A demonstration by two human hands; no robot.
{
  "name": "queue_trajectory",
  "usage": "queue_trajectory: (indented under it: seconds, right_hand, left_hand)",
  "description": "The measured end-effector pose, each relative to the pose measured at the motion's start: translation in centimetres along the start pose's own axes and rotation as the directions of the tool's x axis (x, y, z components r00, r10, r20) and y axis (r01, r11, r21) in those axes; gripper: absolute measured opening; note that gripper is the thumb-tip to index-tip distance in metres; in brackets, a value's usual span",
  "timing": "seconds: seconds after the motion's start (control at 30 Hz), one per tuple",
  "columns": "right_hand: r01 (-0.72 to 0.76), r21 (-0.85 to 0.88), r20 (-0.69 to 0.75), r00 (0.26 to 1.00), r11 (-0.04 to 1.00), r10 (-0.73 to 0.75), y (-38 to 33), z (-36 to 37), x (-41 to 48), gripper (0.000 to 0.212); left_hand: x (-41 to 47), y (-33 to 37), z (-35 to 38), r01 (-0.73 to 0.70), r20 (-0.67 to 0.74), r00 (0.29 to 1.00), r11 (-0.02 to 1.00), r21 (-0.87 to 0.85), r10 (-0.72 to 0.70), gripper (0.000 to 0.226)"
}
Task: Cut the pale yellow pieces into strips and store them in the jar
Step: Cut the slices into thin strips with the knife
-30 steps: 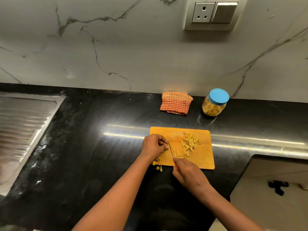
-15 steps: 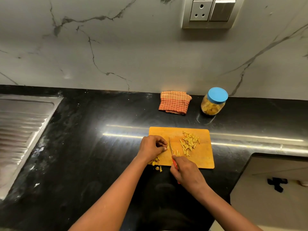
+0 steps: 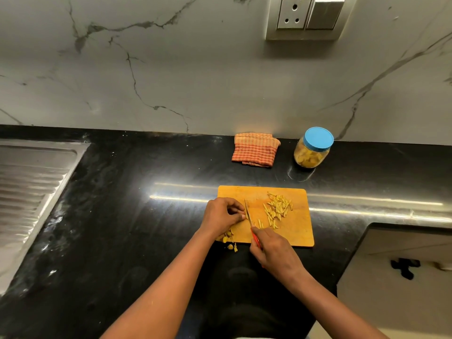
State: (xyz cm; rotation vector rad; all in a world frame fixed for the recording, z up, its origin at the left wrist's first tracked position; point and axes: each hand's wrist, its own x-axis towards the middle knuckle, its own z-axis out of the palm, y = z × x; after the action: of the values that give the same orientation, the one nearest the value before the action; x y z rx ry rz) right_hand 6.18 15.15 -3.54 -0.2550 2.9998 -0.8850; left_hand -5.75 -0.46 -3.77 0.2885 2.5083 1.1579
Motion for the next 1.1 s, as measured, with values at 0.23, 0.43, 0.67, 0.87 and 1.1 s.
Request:
queue_trajectory:
  seconds: [0.23, 0.43, 0.67, 0.87, 1.1]
  right_hand:
    - [-0.001, -0.012, -0.009, 1.0, 1.0, 0.001, -0.1, 0.3, 0.0, 0.036]
    - [0.004, -0.08, 0.027, 1.0, 0.997, -0.002, 0.1, 0.8, 0.3, 0.034]
    - [-0.032, -0.208, 0.082, 0.995, 0.978, 0.05, -0.7, 1.0, 2.6, 0.031]
    - [-0.037, -0.211, 0.122, 0.99, 0.977, 0.064, -0.1, 1.0, 1.1, 0.035]
    - [-0.018, -0.154, 0.128, 0.991, 0.988, 0.038, 0.8, -0.2, -1.6, 0.039]
  left_hand:
    - [0.0, 0.2, 0.3, 0.021, -0.011, 1.0, 1.0, 0.008, -0.021, 0.017]
    - [0.0, 0.3, 0.4, 0.032, -0.01, 0.999, 0.999, 0.014, -0.032, 0.016]
    - [0.0, 0.4, 0.5, 0.045, -0.01, 0.999, 0.999, 0.029, -0.045, 0.016]
    - [0.0, 0.6, 0.5, 0.054, -0.022, 0.998, 0.998, 0.039, -0.053, 0.016]
    - [0.2, 0.6, 0.3, 0.066, 0.01, 0.998, 0.997, 0.025, -0.067, 0.018]
